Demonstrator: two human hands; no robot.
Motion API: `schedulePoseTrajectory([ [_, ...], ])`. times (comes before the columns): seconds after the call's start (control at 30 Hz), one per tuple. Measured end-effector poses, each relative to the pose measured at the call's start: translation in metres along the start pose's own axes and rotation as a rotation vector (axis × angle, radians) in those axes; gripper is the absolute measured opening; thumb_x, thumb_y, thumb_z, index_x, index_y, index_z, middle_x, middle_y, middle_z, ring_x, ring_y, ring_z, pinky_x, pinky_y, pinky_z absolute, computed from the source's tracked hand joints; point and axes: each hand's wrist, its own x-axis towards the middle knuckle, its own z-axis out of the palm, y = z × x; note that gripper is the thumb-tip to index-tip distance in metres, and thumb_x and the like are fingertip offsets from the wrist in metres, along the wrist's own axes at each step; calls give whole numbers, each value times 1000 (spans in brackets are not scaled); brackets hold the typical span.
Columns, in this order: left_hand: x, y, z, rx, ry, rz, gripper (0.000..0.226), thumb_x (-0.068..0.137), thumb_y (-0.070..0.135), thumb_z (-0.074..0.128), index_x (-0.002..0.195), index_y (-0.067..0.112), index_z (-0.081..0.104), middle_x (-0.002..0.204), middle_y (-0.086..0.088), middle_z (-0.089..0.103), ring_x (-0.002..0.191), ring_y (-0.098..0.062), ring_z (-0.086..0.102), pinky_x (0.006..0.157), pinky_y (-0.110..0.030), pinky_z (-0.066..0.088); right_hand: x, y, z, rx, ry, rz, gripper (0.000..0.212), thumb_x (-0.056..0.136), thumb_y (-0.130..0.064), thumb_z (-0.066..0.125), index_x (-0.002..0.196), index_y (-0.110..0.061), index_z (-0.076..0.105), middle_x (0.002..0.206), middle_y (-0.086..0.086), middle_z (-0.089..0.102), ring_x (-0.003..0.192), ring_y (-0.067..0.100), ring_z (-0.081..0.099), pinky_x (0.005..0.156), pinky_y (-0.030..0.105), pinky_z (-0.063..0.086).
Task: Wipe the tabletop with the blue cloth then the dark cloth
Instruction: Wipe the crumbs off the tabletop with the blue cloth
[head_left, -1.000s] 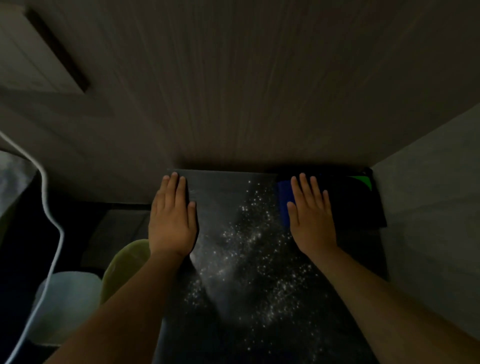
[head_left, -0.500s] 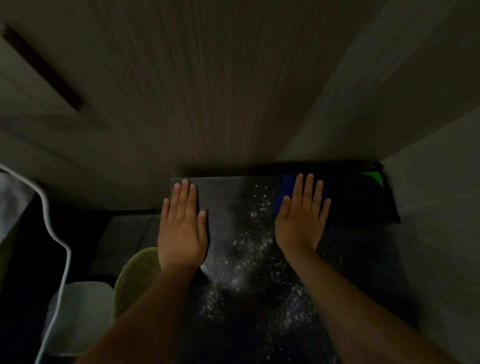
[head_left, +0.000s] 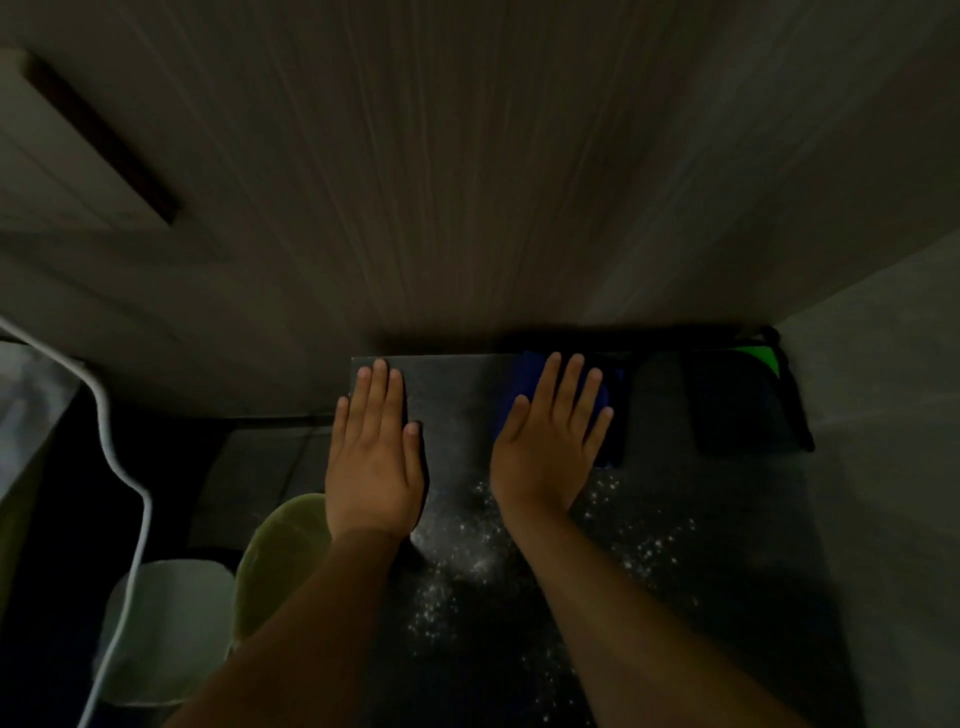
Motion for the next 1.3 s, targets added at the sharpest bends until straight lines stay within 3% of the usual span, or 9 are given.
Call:
schedulePoseTrajectory([
  [0.1, 0, 0, 0, -2, 1, 0, 55, 99, 32, 21, 149, 9, 26, 158, -6, 20, 147, -15, 10, 120, -37, 7, -6, 2, 0, -17, -22, -102, 59, 97, -39, 9, 151, -18, 9, 159, 4, 3, 147, 23, -1, 117, 45, -3],
  [0.27, 1, 2, 0, 15, -12, -5, 57, 98, 34, 17, 150, 10, 23, 158, -5, 16, 147, -14, 6, 120, -33, 3, -28, -12, 6, -57, -45, -316, 56, 96, -39, 20, 148, -18, 22, 156, 5, 20, 145, 23, 15, 114, 46, 11],
  [0.43, 1, 0, -1, 14, -17, -1, 58, 98, 35, 15, 150, 11, 23, 159, -4, 15, 147, -12, 4, 119, -31, -1, -36, -11, 6, -88, -79, -428, 57, 95, -40, 21, 149, -20, 18, 157, 4, 16, 146, 23, 12, 115, 46, 8],
  [0.57, 1, -3, 1, -16, 4, 12, 57, 98, 33, 18, 148, 8, 27, 157, -7, 20, 147, -15, 8, 120, -34, 5, -62, -10, 2, -69, -126, -549, 56, 96, -39, 24, 149, -21, 21, 158, 2, 17, 146, 22, 13, 115, 46, 12],
  [1.07, 1, -2, -1, 4, -20, 5, 61, 97, 40, 20, 150, 12, 21, 159, -5, 16, 147, -13, 5, 120, -39, 8, -61, 27, -12, -50, -216, -694, 52, 101, -38, 24, 151, -25, 21, 159, -3, 17, 147, 16, 8, 115, 44, 16],
  [1.3, 0, -1, -3, 27, -16, 5, 64, 96, 44, 24, 150, 11, 21, 159, -5, 15, 147, -13, 4, 120, -39, 6, -47, 65, -19, -116, -213, -579, 52, 101, -40, 17, 151, -25, 17, 159, -2, 12, 147, 17, 5, 115, 44, 13],
])
